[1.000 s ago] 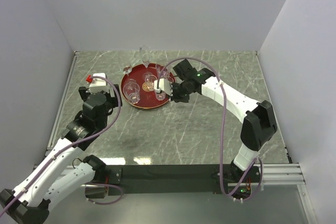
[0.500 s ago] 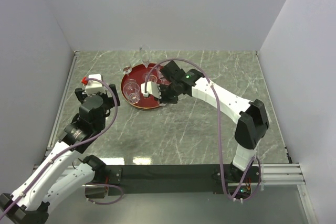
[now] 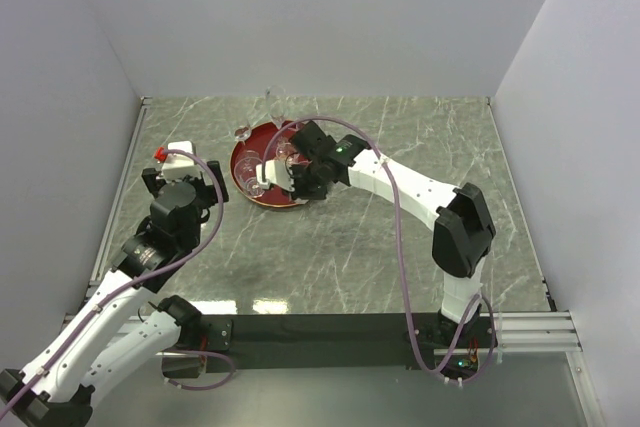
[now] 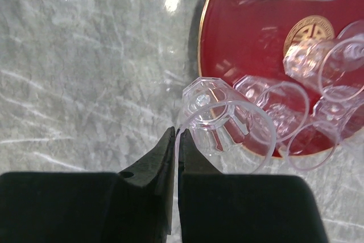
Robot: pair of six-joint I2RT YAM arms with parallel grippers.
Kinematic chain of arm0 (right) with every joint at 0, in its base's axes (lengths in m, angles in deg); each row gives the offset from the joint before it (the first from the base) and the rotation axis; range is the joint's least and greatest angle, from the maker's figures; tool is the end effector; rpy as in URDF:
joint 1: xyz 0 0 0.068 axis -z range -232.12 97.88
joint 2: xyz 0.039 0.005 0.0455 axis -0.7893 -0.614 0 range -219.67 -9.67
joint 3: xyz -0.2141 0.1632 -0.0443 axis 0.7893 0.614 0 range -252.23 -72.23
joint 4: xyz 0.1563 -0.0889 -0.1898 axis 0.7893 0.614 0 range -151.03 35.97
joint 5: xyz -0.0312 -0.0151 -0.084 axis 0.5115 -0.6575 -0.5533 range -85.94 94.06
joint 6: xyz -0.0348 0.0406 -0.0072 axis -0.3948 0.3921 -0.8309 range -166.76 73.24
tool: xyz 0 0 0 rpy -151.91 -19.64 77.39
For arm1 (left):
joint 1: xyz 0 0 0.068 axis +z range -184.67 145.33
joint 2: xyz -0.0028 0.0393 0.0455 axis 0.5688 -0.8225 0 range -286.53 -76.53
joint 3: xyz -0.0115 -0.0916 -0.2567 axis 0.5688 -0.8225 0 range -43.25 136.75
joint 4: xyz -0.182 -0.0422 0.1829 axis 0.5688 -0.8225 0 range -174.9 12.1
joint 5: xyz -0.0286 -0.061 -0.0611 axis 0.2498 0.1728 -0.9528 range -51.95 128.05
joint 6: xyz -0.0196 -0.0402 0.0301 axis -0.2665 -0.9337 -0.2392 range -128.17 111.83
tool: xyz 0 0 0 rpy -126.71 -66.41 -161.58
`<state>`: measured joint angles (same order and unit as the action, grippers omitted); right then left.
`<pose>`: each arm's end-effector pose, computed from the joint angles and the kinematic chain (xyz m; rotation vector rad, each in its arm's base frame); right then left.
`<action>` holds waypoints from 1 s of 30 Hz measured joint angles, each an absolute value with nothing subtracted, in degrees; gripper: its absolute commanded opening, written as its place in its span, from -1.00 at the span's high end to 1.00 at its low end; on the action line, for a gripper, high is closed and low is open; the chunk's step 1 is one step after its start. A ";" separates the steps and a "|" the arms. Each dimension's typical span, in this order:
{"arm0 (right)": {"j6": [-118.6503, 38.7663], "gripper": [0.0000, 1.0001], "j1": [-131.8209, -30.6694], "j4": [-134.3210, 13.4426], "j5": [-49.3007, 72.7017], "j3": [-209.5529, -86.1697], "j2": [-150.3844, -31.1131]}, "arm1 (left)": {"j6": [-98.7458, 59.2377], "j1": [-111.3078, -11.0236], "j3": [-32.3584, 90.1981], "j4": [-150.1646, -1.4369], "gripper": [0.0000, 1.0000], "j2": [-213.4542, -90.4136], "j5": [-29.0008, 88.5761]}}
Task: Place the glasses into the tray
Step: Place the glass into the tray
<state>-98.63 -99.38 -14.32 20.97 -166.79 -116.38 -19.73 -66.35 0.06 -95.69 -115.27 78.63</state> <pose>0.2666 0.3037 0.2809 -2.0225 1.5837 0.3523 0.1415 -0.0601 0.3349 -0.1904 1.7357 0.0867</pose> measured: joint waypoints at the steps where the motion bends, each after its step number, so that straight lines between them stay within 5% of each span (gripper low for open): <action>1: -98.59 1.00 -99.56 -14.47 20.94 -167.18 -116.62 | -19.73 -66.35 0.06 -95.69 -0.90 -115.23 78.63; 30: -97.17 1.00 -100.56 -18.05 17.14 -175.32 -125.59 | -19.70 -66.17 -0.03 -94.88 -0.91 -114.13 78.63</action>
